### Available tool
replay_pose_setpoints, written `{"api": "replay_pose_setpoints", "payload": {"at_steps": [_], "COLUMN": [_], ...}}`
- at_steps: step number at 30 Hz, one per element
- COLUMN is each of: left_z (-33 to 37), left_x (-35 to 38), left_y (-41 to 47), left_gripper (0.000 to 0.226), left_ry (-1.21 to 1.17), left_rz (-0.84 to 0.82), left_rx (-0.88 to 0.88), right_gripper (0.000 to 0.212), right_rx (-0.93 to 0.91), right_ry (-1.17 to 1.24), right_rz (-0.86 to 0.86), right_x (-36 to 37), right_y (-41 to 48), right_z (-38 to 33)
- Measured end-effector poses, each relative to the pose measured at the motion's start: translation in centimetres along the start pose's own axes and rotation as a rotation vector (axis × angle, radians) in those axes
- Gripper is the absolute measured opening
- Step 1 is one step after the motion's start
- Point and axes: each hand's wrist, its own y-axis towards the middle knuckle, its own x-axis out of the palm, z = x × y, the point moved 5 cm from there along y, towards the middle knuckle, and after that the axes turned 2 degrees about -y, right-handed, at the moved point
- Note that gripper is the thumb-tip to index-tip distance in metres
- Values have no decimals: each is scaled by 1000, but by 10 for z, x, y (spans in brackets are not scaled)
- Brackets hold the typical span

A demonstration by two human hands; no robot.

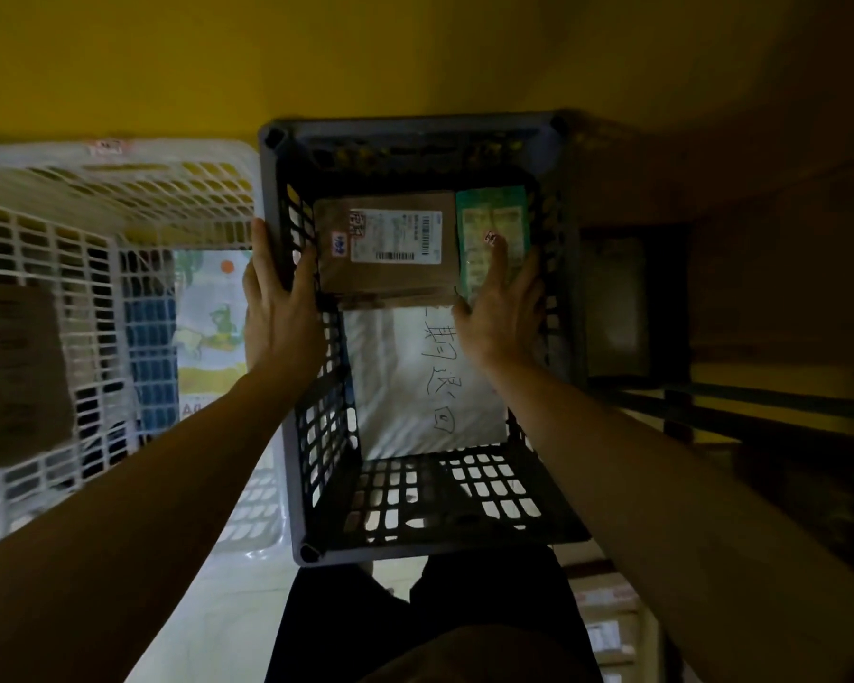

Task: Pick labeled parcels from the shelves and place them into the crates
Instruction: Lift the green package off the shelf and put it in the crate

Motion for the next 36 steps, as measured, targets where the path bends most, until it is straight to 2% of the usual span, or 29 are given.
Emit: {"api": "replay_pose_setpoints", "payload": {"at_steps": [5,9,13,16,19,27,31,36], "left_z": [0,0,1,1,2,-3,-14,-4], "left_x": [0,1,0,-2,-4,-6,-17,-68], "left_y": [0,1,1,-1,-3,-3,-3,-19], "left_gripper": [92,87,76,59,53,55,84,77], "left_ry": [-2,-5,-33,-60,-97,-61,35,179], "left_rz": [10,17,17,20,30,-29,-124,-181], "left_rx": [3,-5,-4,21,51,87,141,267], "right_gripper": [102,104,92,90,90,85,78,68], "right_rx": [18,-16,-196,-207,-236,-312,-411,-548], "right_ry": [39,-70,-168,-157,-156,-191,-275,-464], "right_rz": [-40,13,105,48,-12,-148,-92,-57], "right_x": [16,22,28,34,34,7,-35,-110], "right_y": [13,11,12,21,28,21,7,-35], "right_z": [3,-2,-7,-3,-2,-8,-15,-29]}}
